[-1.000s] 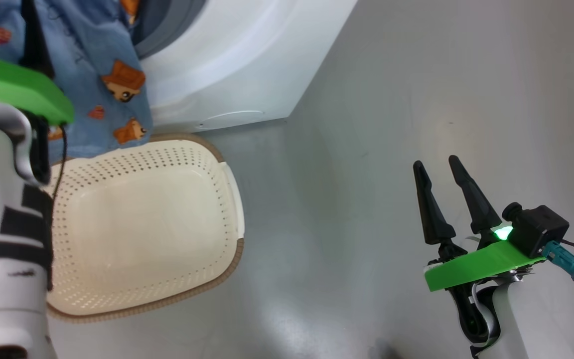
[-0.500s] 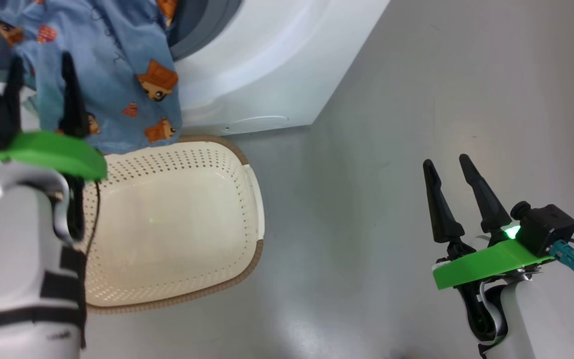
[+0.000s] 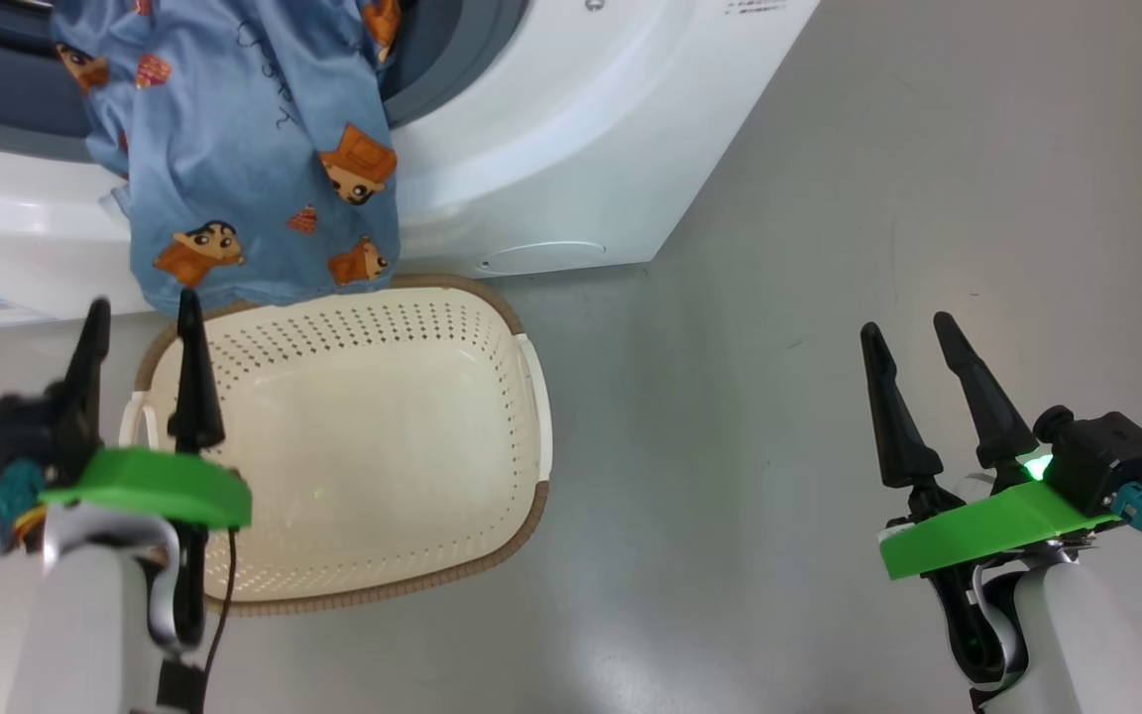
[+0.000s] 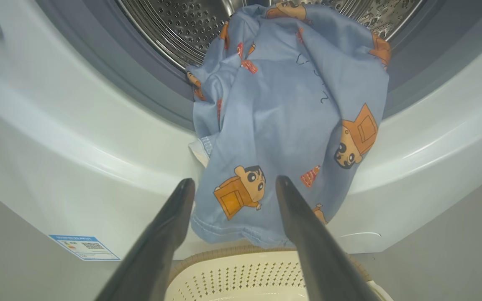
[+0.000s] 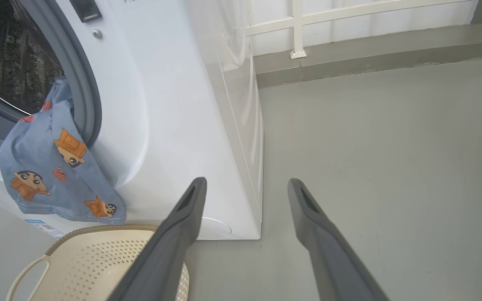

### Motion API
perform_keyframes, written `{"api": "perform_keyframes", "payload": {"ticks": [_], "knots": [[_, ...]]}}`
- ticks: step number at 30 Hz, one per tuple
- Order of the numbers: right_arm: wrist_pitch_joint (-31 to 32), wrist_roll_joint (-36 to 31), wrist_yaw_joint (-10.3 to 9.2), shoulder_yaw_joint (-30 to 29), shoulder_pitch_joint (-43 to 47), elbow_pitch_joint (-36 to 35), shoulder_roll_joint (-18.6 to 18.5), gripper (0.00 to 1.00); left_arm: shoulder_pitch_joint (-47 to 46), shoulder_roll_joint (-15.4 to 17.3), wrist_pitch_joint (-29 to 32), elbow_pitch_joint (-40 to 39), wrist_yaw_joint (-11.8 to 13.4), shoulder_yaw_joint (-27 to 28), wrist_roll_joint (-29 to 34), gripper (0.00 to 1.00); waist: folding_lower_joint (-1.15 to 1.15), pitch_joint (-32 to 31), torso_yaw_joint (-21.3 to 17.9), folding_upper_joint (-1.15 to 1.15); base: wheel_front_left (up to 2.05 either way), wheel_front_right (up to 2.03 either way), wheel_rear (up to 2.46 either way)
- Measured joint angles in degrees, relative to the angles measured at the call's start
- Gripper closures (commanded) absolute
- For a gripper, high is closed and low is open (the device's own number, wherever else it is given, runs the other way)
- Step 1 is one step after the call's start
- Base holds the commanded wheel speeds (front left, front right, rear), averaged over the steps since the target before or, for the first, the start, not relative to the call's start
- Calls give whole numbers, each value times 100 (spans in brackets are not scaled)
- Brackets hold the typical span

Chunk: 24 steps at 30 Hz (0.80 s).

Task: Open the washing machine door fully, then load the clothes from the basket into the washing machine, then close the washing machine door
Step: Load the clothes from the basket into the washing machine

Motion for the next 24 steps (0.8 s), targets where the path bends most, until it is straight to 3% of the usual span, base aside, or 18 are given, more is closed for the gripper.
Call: {"api": "perform_keyframes", "payload": {"ticks": [14,24], "knots": [[0,0,0,-15,11,-5,-16,0,1100,-64,-1,-1013,10,154,-147,0,0,39,-51,0,0,0,0],[0,-1,0,-38,9,-8,-3,0,1039,-66,0,-745,10,143,-198,0,0,103,-75,0,0,0,0]]}}
